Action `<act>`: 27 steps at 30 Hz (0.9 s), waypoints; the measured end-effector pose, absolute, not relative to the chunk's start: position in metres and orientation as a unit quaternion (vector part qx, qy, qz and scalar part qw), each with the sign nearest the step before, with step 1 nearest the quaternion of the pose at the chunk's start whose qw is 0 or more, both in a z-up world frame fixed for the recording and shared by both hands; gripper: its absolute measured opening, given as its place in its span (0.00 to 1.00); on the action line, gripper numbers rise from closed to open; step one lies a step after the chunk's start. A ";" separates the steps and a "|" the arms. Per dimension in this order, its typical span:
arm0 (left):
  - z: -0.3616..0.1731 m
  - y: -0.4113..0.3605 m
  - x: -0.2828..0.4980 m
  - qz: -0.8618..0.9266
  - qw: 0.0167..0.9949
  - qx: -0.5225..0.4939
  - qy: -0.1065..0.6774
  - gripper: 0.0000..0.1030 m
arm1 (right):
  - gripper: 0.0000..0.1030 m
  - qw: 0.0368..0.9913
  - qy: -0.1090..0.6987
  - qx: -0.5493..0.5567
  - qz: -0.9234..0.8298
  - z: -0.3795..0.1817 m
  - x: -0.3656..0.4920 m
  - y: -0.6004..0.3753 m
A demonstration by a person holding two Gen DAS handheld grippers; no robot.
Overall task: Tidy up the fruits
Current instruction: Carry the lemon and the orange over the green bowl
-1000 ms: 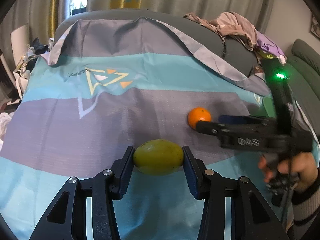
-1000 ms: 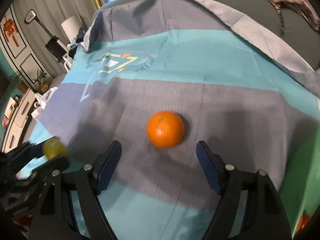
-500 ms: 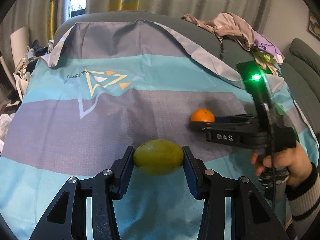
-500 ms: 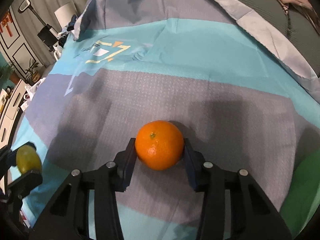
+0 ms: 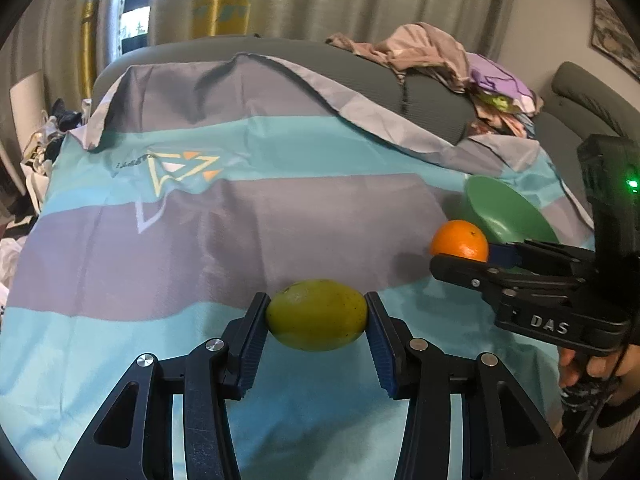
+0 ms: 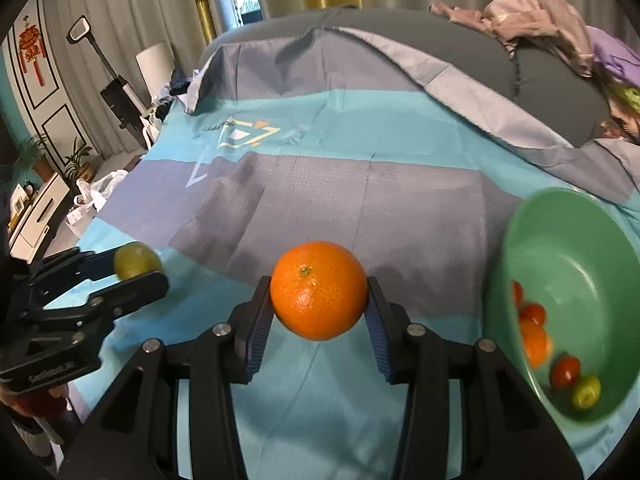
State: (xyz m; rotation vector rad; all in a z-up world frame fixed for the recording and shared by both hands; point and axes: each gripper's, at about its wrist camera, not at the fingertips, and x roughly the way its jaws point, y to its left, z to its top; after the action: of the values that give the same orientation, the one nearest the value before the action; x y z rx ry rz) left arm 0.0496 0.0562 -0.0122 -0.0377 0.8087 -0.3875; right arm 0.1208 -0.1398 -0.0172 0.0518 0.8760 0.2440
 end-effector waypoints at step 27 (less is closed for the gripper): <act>0.023 -0.017 0.005 -0.231 0.901 0.045 0.365 0.46 | 0.43 0.929 0.358 0.067 0.067 0.022 0.028 -0.206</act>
State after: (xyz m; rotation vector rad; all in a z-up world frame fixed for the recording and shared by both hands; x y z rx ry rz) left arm 0.0045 -0.0172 0.0227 0.0933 0.7555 -0.4789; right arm 0.0280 -0.2061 0.0216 0.1371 0.7332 0.1362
